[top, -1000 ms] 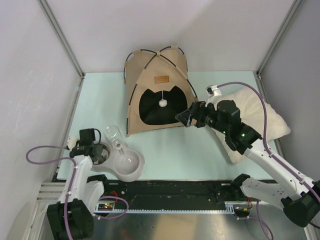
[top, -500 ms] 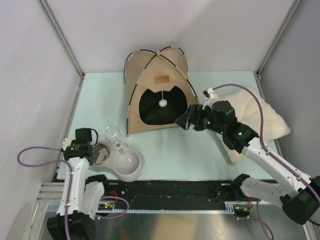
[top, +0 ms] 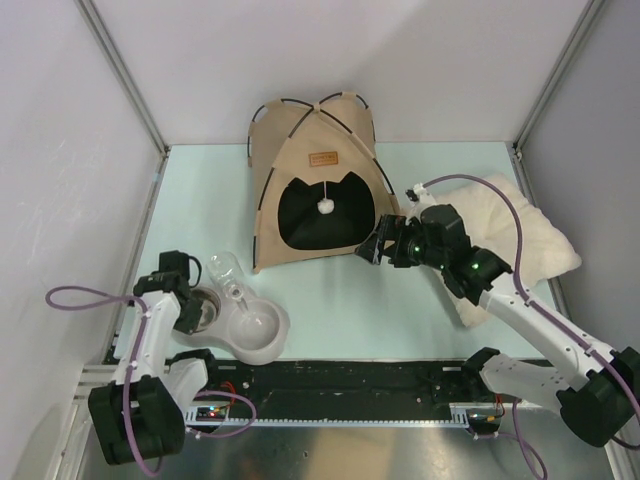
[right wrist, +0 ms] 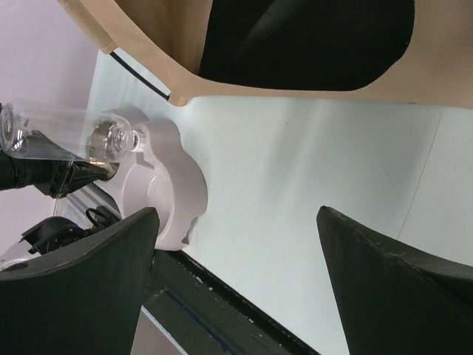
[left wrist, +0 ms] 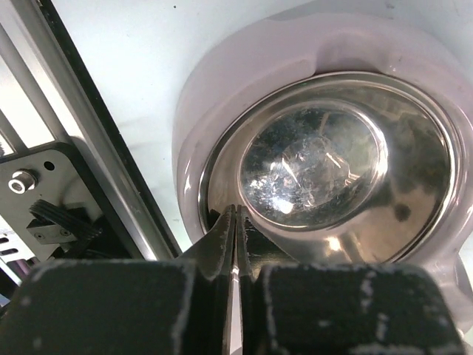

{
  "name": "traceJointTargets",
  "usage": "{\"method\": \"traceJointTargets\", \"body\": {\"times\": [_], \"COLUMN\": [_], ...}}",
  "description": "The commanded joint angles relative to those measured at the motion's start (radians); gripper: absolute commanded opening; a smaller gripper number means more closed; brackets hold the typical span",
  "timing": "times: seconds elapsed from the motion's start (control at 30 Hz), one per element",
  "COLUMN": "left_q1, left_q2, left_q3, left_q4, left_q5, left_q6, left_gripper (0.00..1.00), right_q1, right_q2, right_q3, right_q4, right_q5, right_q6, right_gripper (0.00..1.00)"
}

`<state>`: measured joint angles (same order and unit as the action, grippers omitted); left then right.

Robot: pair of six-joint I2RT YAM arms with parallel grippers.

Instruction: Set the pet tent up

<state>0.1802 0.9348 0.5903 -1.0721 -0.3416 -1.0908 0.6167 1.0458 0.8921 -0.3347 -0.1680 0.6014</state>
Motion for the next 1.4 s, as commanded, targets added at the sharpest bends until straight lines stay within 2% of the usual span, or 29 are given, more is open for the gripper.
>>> {"method": "traceJointTargets", "body": {"times": [0.0,0.17,0.3,0.37,0.47,0.57,0.8,1.0,1.13,1.2,1.37], "left_q1": [0.016,0.024,0.029,0.03,0.03,0.03,0.029,0.03,0.029,0.029,0.031], "left_q2": [0.028,0.061,0.039,0.009,-0.044,-0.089,-0.191,-0.156,-0.091,-0.061,0.025], "left_q3": [0.03,0.061,0.135,0.17,0.199,0.191,0.075,0.004,-0.005,-0.009,-0.029], "left_q4": [0.016,0.046,0.046,0.038,0.008,-0.019,-0.039,-0.037,-0.004,0.029,0.107], "left_q5": [-0.044,-0.031,-0.036,-0.046,-0.05,-0.027,0.106,0.132,0.118,0.109,0.076], "left_q6": [0.001,0.031,0.08,0.097,0.106,0.124,0.053,0.01,0.008,0.006,-0.006], "left_gripper": [0.05,0.04,0.04,0.17,0.41,0.59,0.77,0.9,0.92,0.88,0.62], "right_q1": [-0.004,0.008,0.082,0.121,0.151,0.16,0.172,0.181,0.183,0.184,0.182], "right_q2": [0.011,0.059,0.093,0.099,0.11,0.118,0.11,0.087,0.076,0.069,0.048], "right_q3": [0.002,0.001,0.001,0.001,0.001,0.001,0.001,0.001,-0.004,-0.01,-0.014], "right_q4": [0.038,0.073,0.082,0.083,0.082,0.072,0.04,0.023,0.008,0.008,-0.001], "right_q5": [-0.027,-0.11,-0.111,-0.083,-0.068,-0.066,-0.03,0.013,0.034,0.036,0.051], "right_q6": [-0.027,-0.066,-0.116,-0.133,-0.132,-0.12,-0.089,-0.068,-0.064,-0.062,-0.07], "right_gripper": [0.94,0.94,0.93,0.93,0.94,0.94,0.94,0.94,0.94,0.94,0.93]}}
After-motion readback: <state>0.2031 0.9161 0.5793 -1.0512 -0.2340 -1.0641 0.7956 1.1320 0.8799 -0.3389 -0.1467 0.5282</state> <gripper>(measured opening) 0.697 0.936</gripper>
